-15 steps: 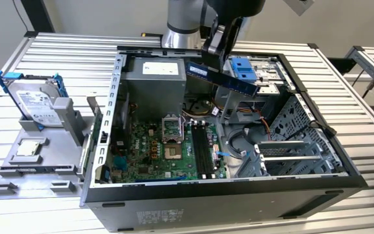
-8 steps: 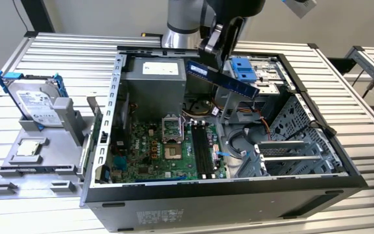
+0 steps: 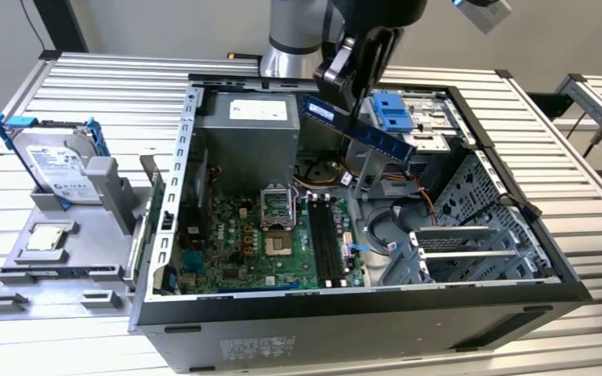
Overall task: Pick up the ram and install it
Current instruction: 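Insert the ram into the slot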
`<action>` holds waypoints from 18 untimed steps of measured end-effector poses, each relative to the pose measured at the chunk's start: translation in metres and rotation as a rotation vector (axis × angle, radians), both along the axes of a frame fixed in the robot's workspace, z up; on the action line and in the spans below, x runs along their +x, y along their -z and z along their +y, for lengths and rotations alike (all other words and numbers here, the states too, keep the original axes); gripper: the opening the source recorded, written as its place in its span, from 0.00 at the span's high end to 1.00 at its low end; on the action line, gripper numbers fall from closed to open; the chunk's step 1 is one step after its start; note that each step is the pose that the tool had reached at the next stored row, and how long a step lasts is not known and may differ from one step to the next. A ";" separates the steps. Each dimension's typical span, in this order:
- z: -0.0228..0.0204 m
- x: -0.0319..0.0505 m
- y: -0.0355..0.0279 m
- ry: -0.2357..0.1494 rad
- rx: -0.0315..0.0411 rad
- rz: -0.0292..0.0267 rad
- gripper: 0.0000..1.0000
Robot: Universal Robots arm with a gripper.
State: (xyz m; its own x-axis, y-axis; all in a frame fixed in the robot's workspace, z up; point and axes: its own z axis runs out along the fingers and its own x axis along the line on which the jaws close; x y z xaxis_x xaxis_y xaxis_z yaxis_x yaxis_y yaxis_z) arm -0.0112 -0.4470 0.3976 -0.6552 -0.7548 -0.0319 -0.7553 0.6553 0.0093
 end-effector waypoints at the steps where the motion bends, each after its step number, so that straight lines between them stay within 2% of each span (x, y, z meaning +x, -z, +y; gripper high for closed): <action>1: 0.0000 0.0000 0.0000 0.010 0.0000 0.0000 1.00; 18: 0.0000 0.0000 0.0000 0.164 -0.0001 0.0000 1.00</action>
State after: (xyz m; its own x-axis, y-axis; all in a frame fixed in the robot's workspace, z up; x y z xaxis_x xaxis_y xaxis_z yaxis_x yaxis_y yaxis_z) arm -0.0112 -0.4470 0.3977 -0.7697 -0.6376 -0.0319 -0.6382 0.7699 0.0093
